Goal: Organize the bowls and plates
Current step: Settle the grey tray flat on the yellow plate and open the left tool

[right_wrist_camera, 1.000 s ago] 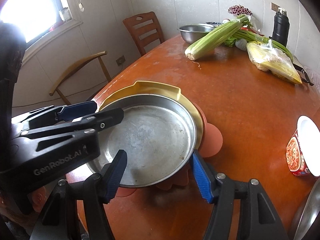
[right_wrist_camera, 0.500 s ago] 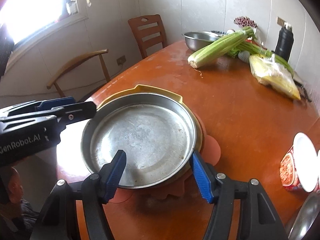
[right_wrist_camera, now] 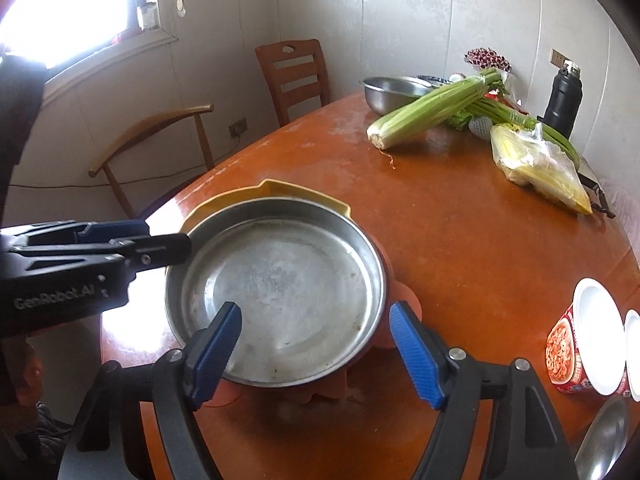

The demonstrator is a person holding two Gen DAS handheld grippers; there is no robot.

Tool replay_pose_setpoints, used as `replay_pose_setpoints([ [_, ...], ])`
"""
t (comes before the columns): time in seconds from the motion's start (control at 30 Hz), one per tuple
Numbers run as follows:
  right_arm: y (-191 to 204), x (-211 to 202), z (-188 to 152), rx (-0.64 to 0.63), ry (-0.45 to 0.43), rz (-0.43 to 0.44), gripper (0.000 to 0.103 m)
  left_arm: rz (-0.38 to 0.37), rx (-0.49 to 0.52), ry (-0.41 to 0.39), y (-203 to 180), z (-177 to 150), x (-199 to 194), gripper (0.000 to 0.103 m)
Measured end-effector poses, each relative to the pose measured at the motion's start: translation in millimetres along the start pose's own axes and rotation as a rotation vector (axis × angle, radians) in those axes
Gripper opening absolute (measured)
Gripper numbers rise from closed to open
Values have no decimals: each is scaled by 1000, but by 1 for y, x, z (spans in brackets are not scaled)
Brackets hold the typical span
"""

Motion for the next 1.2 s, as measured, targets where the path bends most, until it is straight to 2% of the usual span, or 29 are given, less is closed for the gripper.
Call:
replay_pose_setpoints([
  [0.17, -17, -13, 4, 41, -23, 21, 79, -60, -32, 30, 0, -3, 5, 56],
  [0.3, -34, -12, 1, 87, 5, 50, 82, -124, -88, 62, 1, -4, 12, 56],
  [0.43, -44, -4, -2, 123, 34, 59, 82, -116, -98, 85, -3, -6, 22, 56],
  [0.63, -44, 8, -8, 136, 72, 85, 82, -156, -106, 131, -11, -9, 35, 56],
  [0.8, -41, 18, -13, 136, 110, 106, 82, -157, -89, 154, -21, -12, 42, 57],
  [0.93, -41, 23, -15, 140, 129, 129, 82, -129, -72, 150, -25, -11, 44, 60],
  [1.2, -47, 28, -15, 134, 133, 82, 81, -132, -46, 157, -42, -1, 52, 62],
])
Point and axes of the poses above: each gripper's, at about its wrist camera, not at the fingertips, and x roughly the way its jaws point, y to its left, z to its top, the point moved 7 cm from there along x, roughly the way its jaws point, and after that the axes turned 4 degrees about y, right-handed, at the moved point
